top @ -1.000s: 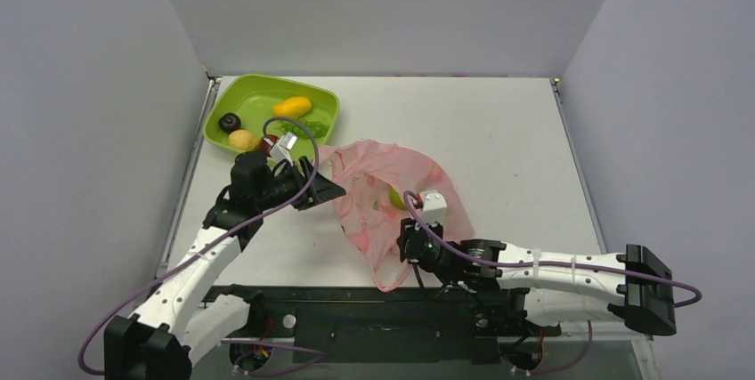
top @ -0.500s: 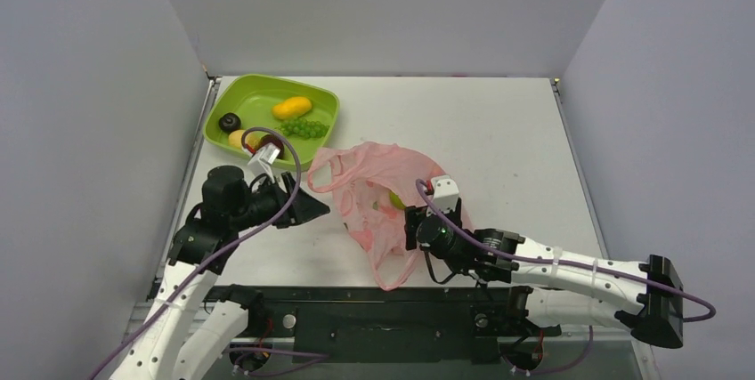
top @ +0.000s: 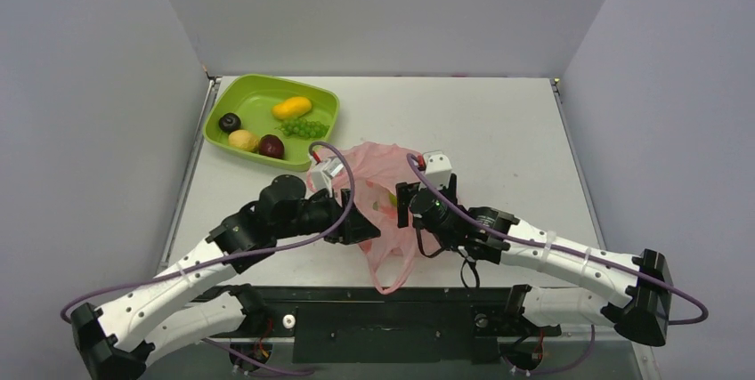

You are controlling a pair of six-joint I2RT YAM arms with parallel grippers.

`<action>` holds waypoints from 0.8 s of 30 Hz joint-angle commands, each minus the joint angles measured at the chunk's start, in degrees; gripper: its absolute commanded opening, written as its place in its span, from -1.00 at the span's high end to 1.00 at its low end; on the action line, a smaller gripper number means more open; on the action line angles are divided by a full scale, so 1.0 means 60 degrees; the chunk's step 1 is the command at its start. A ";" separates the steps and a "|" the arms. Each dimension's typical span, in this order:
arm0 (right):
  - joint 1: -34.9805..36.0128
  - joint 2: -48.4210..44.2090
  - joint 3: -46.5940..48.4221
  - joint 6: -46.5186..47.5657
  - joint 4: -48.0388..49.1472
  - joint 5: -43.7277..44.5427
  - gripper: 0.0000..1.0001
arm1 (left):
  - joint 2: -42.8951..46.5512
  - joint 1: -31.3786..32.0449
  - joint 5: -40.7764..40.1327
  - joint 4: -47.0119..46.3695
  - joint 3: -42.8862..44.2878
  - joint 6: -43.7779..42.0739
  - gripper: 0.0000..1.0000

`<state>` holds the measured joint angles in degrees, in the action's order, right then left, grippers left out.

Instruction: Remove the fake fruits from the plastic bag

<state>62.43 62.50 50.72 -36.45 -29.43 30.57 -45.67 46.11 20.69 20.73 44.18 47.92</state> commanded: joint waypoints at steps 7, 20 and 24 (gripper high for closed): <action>-0.0229 0.1044 0.0201 0.0340 0.0722 0.0345 -0.25 | -0.1621 0.0793 -0.2188 -0.2264 0.0301 -0.0130 -0.13; -0.0860 0.0415 -0.0699 0.0016 0.1479 0.0491 1.00 | -0.2573 0.0860 -0.3594 -0.4401 -0.1026 -0.0685 -0.03; -0.1092 0.0031 -0.0807 -0.0017 0.1525 0.0316 1.00 | -0.3366 0.0881 -0.3736 -0.4883 -0.0873 -0.0940 -0.04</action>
<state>57.08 66.04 46.26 -35.59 -22.74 31.31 -62.37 50.96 0.64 -1.28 37.63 45.28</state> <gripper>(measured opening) 0.005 0.519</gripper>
